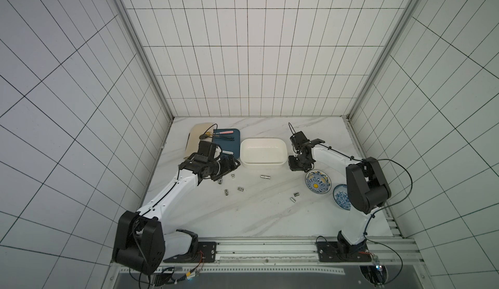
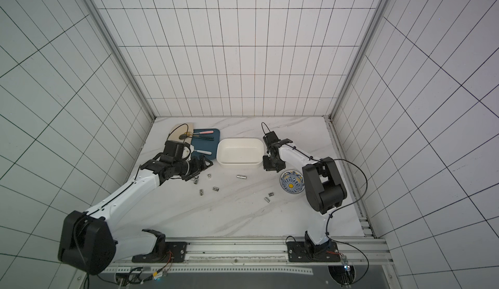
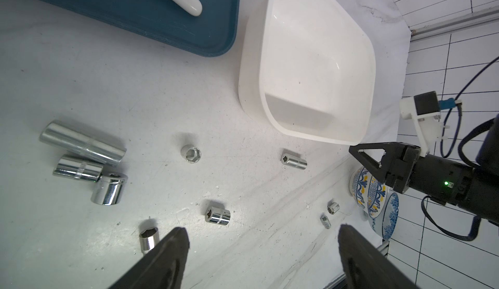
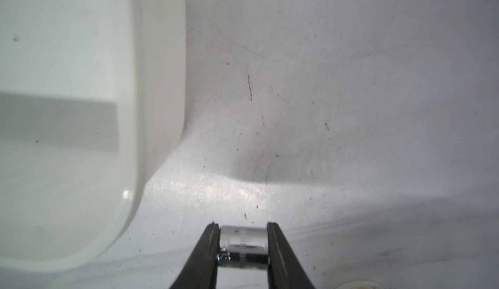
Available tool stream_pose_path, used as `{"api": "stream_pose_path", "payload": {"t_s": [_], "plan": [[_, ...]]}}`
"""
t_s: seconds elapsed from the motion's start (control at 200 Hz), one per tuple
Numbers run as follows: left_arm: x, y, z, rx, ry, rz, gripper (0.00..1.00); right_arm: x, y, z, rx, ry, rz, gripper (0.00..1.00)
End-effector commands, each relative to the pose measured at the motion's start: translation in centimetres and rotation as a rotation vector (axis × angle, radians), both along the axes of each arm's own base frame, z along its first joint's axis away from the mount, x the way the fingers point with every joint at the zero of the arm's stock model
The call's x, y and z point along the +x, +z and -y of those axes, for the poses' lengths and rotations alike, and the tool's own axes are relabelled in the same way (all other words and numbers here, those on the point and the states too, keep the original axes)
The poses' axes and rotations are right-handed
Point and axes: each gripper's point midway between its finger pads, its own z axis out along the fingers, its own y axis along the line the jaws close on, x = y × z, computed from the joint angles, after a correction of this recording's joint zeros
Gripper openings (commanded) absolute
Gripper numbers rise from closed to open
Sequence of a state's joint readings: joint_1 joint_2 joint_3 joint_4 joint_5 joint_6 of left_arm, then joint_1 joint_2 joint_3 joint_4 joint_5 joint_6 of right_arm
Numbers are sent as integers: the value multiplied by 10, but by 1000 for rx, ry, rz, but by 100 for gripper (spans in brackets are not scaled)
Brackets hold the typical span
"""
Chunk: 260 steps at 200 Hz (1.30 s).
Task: Put the socket on the desktop into the storage box
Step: Place the socket head in the storage box.
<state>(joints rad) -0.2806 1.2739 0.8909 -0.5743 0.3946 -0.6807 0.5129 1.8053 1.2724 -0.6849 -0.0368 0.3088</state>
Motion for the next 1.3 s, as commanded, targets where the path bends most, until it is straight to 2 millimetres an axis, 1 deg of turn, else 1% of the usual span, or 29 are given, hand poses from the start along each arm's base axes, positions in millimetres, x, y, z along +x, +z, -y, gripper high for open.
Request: {"api": "stream_pose_path", "payload": {"t_s": [0.0,0.135,0.3,0.405,0.55,0.71,0.87,1.009,1.294], "plan": [[5,7,4,-11,-13,35,90,-8,23,6,-23,0,18,32],[8,9,3,4,-13,41,90,-3,48,2,3,3,58,32],[8,12,-1,27,-8,51,90,10,75,-12,47,22,99,32],[6,12,-5,44,0,51,90,19,81,-22,54,36,103,32],[4,14,-16,65,25,55,90,30,84,-40,73,62,107,32],[3,9,-31,65,62,32,90,41,76,-60,75,91,83,32],[0,8,-37,59,75,26,90,49,60,-75,70,114,51,32],[-1,8,-40,62,80,29,90,55,44,-83,61,119,22,32],[-5,2,-47,80,92,9,90,65,13,-89,38,117,-17,33]]}}
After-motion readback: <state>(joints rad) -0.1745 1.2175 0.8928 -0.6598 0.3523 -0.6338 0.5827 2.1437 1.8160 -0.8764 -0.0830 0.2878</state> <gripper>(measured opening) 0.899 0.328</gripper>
